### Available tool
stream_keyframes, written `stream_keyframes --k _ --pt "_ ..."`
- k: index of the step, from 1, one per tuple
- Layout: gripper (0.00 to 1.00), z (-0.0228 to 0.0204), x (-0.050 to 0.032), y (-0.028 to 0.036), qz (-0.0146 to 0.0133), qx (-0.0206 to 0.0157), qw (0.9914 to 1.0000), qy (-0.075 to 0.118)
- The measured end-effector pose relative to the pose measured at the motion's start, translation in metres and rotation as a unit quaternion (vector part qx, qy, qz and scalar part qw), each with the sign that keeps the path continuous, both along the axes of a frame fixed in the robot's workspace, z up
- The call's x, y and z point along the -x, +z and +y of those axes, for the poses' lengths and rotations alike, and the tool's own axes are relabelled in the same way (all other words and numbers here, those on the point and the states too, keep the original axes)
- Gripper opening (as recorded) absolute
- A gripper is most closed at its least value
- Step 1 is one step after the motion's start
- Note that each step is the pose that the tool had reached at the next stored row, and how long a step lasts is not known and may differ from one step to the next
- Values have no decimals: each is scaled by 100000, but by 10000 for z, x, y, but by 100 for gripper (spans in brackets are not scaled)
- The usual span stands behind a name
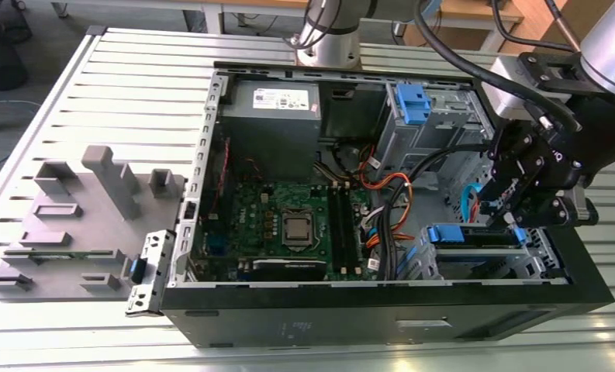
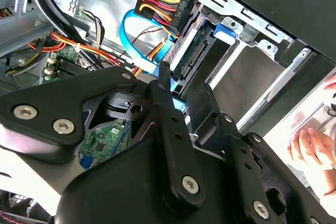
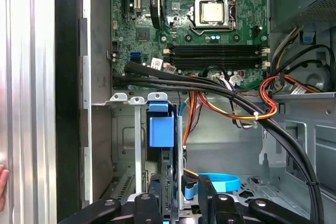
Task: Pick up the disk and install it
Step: 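Insert the first disk wire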
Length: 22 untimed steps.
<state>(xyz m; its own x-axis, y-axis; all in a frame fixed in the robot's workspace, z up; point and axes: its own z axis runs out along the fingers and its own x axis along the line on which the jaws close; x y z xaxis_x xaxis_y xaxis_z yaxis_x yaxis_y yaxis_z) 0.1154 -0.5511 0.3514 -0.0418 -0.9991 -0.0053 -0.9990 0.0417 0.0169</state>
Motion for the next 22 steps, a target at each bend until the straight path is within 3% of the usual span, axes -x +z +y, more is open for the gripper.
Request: stream_keyframes --k 7,9,13,22 --pt "40 0 0 -2 -1 -7 100000 1" --pt "28 0 0 -3 0 -8 100000 0" --pt "16 0 0 -4 0 -7 100000 -1" --pt "16 -8 0 -13 -1 -23 100000 0"
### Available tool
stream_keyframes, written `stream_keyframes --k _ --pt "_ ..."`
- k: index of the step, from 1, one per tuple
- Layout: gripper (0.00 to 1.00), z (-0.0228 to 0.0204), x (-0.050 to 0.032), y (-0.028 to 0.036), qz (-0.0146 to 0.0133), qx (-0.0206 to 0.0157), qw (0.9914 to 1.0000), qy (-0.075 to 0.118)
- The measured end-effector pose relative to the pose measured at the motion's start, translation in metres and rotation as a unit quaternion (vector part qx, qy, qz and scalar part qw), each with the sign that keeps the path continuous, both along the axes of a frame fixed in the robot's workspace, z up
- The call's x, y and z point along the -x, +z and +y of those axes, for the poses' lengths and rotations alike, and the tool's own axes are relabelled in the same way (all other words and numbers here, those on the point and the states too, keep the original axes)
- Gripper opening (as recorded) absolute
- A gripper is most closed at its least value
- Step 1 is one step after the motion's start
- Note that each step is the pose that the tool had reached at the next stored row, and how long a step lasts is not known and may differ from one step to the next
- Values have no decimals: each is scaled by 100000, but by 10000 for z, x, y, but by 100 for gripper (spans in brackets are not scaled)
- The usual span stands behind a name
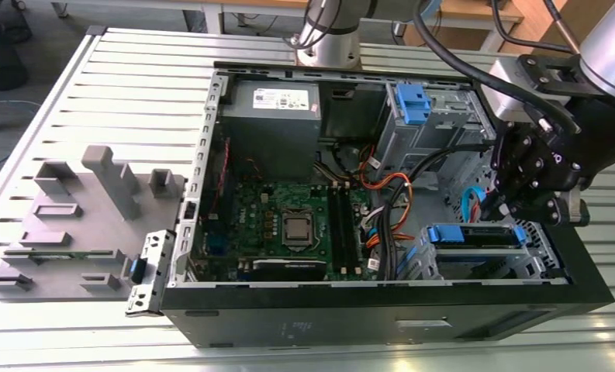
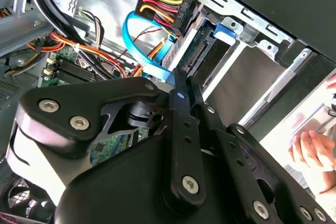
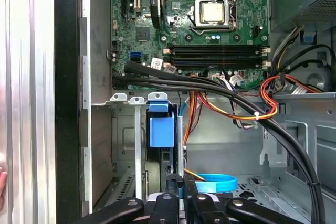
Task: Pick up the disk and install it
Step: 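Insert the first disk wire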
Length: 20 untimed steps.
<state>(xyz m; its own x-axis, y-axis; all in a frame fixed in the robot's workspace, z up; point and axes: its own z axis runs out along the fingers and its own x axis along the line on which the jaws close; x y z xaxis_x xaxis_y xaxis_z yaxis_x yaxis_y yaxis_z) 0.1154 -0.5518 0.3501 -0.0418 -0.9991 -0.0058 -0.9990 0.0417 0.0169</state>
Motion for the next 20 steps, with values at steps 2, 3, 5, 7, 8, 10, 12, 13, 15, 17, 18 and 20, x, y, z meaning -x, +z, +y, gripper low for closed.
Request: stream_keyframes --k 2,3,5,7,8,10,12,13,15,17,18,20 --pt "16 -14 0 -5 1 16 100000 -3" --pt "16 -17 0 -14 -10 3 100000 -5" --pt "16 -23 -1 -37 -103 13 100000 6" --pt "16 -23 -1 -45 -199 27 100000 6" --pt "16 -24 0 -45 -214 33 100000 2" --pt "16 -31 1 -51 -281 8 100000 0" --pt "16 -41 3 -61 -429 -4 99999 -2" --pt "16 -45 3 -69 -519 -43 99999 -2" --pt "16 -53 4 -83 -678 -72 99998 -3" --pt "16 -54 4 -85 -709 -67 99997 1" --pt "16 -54 5 -85 -709 -62 99997 2" --pt "16 -54 12 -87 -727 -68 99997 -7"
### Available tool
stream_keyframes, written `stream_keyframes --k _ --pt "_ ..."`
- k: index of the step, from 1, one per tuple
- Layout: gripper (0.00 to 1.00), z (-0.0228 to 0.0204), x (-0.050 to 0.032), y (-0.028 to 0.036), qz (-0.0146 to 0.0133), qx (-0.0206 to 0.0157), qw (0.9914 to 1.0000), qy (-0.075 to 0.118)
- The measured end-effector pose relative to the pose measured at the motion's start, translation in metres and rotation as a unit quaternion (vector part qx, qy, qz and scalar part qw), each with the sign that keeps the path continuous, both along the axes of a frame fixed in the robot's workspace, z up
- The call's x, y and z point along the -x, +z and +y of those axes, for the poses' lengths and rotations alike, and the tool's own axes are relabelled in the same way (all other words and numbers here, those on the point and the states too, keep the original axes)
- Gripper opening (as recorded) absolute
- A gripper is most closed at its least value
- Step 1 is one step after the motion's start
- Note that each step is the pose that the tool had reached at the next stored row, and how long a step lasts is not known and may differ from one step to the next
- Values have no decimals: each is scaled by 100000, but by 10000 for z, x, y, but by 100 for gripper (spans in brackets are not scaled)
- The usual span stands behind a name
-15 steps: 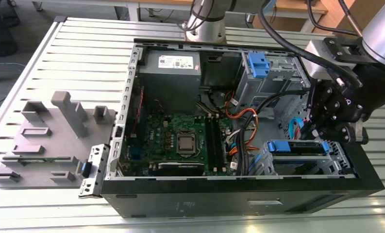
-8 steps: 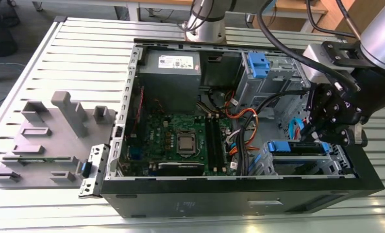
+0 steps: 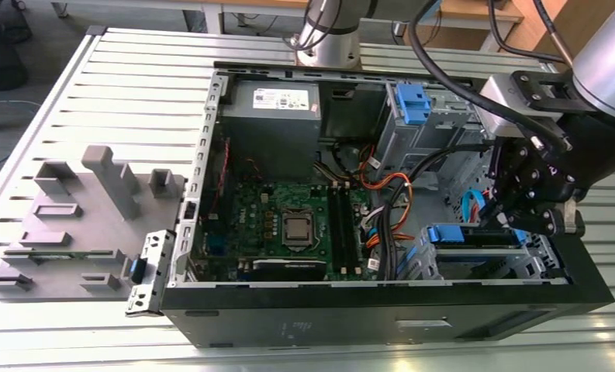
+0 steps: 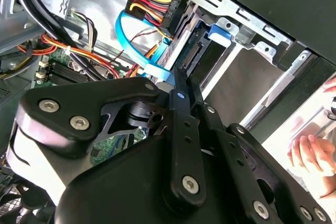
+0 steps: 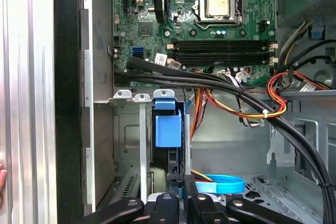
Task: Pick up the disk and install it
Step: 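Insert the first disk wire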
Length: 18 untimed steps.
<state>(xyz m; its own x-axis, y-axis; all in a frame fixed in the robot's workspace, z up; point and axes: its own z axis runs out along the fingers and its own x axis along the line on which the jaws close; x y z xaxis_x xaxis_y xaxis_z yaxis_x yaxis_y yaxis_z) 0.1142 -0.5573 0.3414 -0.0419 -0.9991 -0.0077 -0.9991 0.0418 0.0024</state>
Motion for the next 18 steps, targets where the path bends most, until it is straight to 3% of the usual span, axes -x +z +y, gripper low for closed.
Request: stream_keyframes --k 6,18 --pt "16 -1 7 -41 -67 -5 100000 4" --pt "16 -3 19 -54 -169 -2 100000 4"
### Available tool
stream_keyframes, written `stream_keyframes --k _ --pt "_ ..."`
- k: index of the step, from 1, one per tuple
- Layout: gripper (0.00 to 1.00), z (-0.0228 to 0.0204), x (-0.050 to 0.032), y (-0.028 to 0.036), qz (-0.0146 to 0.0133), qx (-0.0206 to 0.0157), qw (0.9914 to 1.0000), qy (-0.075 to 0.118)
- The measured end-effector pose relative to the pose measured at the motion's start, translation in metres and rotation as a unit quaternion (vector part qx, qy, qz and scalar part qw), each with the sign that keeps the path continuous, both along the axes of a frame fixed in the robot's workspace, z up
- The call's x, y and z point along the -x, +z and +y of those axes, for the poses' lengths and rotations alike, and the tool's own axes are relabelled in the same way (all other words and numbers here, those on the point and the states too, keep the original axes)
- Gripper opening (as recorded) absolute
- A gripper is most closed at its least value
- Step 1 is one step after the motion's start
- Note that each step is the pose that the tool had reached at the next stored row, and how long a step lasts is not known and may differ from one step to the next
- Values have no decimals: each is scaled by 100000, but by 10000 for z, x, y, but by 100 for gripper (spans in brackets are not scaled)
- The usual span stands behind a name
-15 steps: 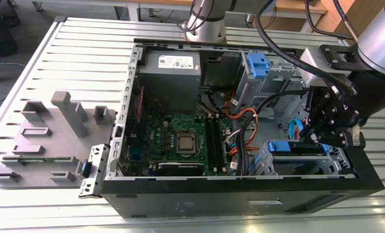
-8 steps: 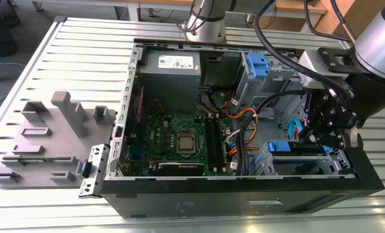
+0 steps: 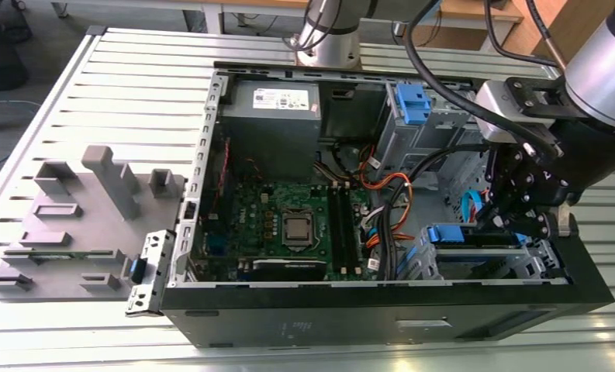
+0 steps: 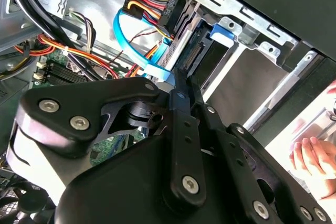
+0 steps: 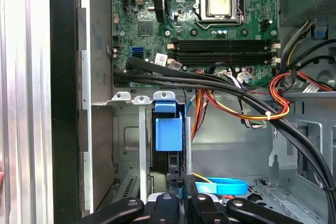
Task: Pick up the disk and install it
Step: 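Insert the first disk wire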
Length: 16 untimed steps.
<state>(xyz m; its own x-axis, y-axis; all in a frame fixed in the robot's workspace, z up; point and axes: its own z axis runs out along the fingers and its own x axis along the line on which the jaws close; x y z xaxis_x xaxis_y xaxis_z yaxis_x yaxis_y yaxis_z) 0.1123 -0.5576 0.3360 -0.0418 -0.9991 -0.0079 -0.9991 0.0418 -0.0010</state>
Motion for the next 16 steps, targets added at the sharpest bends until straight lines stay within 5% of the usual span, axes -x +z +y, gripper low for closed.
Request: stream_keyframes --k 16 --pt "16 -12 6 -35 -166 0 100000 4"
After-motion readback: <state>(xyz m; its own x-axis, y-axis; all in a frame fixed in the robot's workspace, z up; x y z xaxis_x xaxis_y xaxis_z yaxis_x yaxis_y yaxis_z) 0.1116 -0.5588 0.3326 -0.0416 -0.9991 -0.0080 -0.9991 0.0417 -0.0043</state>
